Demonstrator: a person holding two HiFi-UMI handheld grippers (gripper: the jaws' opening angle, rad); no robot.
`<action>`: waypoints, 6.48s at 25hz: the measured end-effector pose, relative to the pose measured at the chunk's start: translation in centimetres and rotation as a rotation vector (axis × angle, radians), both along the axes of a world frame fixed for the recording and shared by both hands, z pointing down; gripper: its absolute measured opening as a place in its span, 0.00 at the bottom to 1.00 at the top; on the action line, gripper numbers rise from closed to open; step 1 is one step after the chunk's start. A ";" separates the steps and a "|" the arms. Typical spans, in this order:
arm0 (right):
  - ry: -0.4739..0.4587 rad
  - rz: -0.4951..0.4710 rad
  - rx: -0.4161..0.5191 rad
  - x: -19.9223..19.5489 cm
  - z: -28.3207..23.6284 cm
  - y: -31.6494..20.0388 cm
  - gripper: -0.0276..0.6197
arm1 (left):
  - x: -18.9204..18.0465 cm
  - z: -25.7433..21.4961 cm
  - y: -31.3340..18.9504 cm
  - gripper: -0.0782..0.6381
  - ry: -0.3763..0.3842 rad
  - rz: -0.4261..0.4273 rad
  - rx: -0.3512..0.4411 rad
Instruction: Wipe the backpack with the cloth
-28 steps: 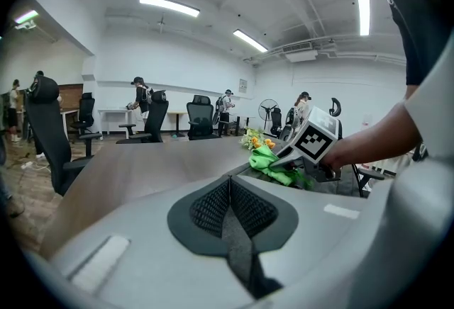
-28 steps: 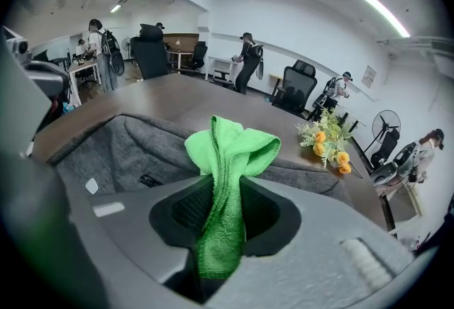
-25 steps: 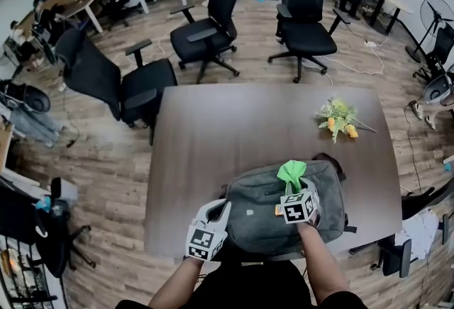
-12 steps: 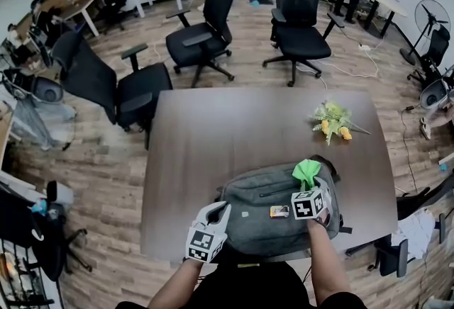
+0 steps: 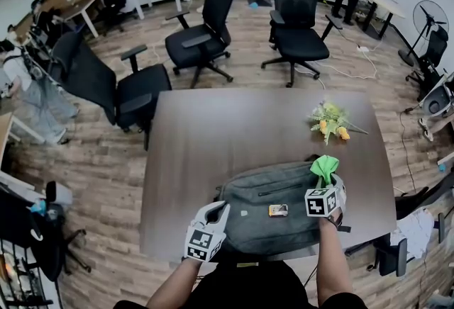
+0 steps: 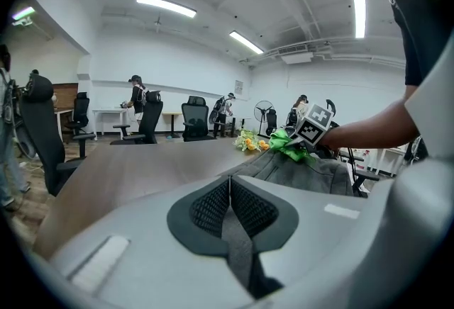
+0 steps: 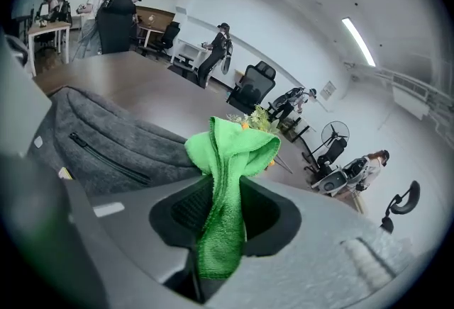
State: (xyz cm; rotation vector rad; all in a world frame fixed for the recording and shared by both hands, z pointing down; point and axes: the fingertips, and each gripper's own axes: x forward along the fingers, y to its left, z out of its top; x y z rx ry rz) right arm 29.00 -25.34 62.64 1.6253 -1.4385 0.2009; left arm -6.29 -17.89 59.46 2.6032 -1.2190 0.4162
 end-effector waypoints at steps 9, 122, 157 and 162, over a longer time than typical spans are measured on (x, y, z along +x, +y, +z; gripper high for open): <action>-0.102 -0.097 0.066 -4.8 -1.9 0.9 0.21 | -0.3 0.3 0.9 0.14 0.024 -0.001 -0.011; -0.416 -0.350 -0.016 -15.9 -0.9 11.0 0.21 | 2.3 1.8 6.0 0.14 0.002 -0.047 -0.078; -0.497 -0.574 -0.422 -29.5 8.0 16.4 0.21 | -3.8 3.2 9.1 0.14 -0.034 -0.183 -0.126; -0.454 -0.533 -0.408 -27.4 8.0 16.4 0.21 | -2.4 3.2 9.0 0.14 -0.037 -0.139 -0.128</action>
